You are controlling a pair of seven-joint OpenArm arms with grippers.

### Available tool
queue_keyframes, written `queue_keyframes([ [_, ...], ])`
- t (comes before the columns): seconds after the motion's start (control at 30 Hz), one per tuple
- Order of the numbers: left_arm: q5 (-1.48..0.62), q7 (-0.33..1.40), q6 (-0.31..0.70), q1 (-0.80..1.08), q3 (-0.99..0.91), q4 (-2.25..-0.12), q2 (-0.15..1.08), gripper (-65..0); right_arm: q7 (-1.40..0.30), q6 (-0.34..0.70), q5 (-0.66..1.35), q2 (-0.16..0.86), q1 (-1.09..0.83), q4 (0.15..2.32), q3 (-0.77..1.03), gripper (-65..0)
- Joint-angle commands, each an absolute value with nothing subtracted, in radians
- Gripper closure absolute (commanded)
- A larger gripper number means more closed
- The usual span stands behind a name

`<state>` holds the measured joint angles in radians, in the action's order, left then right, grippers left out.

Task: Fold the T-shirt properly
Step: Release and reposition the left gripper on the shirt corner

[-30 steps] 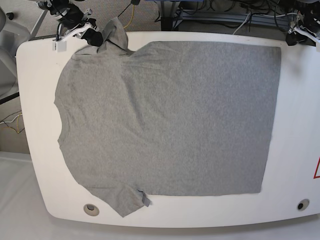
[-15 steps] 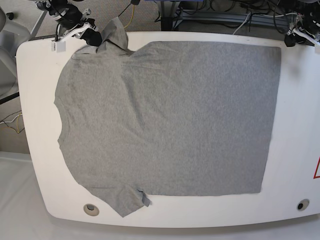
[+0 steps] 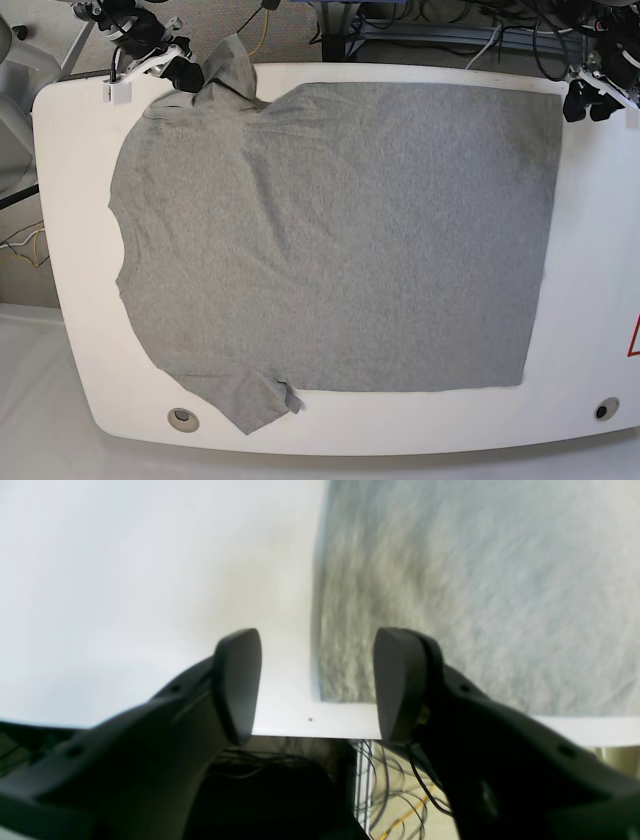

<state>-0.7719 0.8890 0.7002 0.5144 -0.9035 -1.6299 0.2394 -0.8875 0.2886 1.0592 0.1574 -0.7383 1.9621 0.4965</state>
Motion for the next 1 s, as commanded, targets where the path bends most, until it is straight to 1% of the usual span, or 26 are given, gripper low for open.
queue_keyframes([
  [0.0, -0.773, 0.881, 0.698, 0.529, -0.917, -1.646, 0.249, -33.1, -0.878, 0.298, 1.079, 0.165, -0.746, 1.977, 0.503, -0.4],
  [0.27, -0.769, 0.921, 0.698, 0.521, -0.917, -1.641, 0.249, -33.1, -0.878, 0.298, 1.078, 0.165, -0.746, 1.977, 0.503, -0.4],
  [0.6, -0.768, 0.923, 0.698, 0.490, -0.911, -1.638, 0.248, -33.1, -0.878, 0.298, 1.078, 0.165, -0.750, 1.977, 0.503, -0.4],
  [0.97, -0.768, 0.923, 0.698, 0.458, -0.908, -1.552, 0.248, -33.1, -0.878, 0.298, 1.078, 0.165, -0.751, 1.977, 0.503, -0.4],
])
